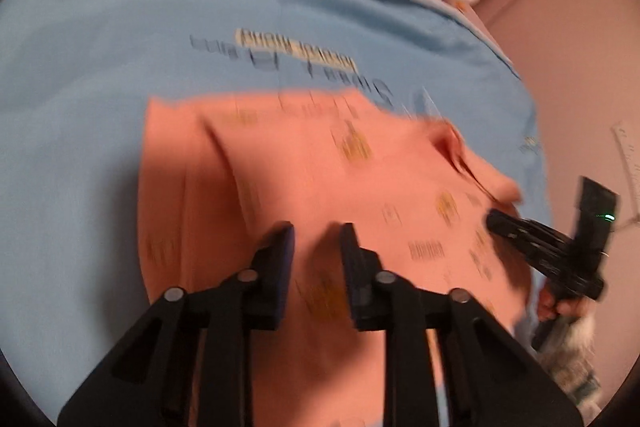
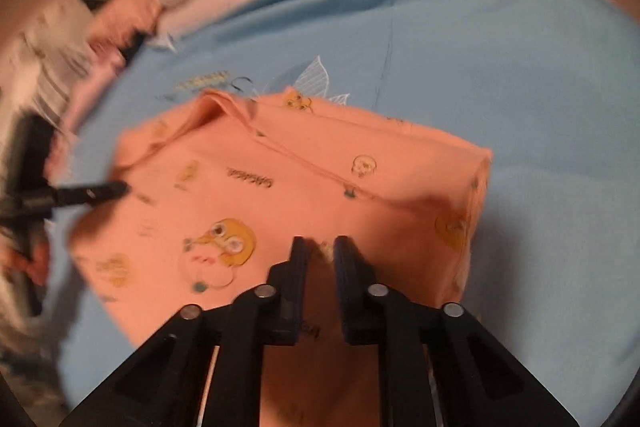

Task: Fold small clothes
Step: 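Lift the hem with both grippers and fold it over toward the collar, then open both grippers and release the folded peach shirt onto the sheet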

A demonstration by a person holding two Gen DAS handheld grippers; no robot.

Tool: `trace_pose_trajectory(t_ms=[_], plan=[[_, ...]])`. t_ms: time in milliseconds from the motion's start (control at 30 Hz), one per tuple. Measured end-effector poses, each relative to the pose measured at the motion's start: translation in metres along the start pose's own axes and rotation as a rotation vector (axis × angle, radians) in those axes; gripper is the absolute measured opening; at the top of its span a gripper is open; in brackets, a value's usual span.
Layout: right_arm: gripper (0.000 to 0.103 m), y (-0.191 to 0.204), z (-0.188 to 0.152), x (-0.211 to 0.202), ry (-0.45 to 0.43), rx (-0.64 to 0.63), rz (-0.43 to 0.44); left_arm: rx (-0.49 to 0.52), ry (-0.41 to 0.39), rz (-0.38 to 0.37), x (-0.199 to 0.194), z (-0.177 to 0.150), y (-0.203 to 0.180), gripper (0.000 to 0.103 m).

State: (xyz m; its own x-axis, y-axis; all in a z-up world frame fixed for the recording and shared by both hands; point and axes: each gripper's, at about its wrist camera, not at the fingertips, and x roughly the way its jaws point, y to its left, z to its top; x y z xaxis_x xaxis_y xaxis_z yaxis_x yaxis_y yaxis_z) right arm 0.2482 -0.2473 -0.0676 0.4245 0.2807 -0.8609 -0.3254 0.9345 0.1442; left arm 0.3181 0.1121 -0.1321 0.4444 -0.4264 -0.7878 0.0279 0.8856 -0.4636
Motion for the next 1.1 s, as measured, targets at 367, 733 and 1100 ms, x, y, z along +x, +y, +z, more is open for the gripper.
trace_pose_trajectory(t_ms=[367,733,1100], plan=[[0.016,-0.032,0.067,-0.008,-0.280,0.153,-0.090,-0.229,-0.216,-0.060,-0.039,0.052,0.039,0.023],[0.048,-0.039,-0.022,-0.062,-0.241,0.221,0.058,-0.221,-0.103,-0.194,-0.088,-0.039,0.068,0.025],[0.048,-0.040,-0.068,-0.063,-0.154,0.321,0.127,-0.237,-0.025,-0.273,-0.071,-0.065,0.049,0.023]])
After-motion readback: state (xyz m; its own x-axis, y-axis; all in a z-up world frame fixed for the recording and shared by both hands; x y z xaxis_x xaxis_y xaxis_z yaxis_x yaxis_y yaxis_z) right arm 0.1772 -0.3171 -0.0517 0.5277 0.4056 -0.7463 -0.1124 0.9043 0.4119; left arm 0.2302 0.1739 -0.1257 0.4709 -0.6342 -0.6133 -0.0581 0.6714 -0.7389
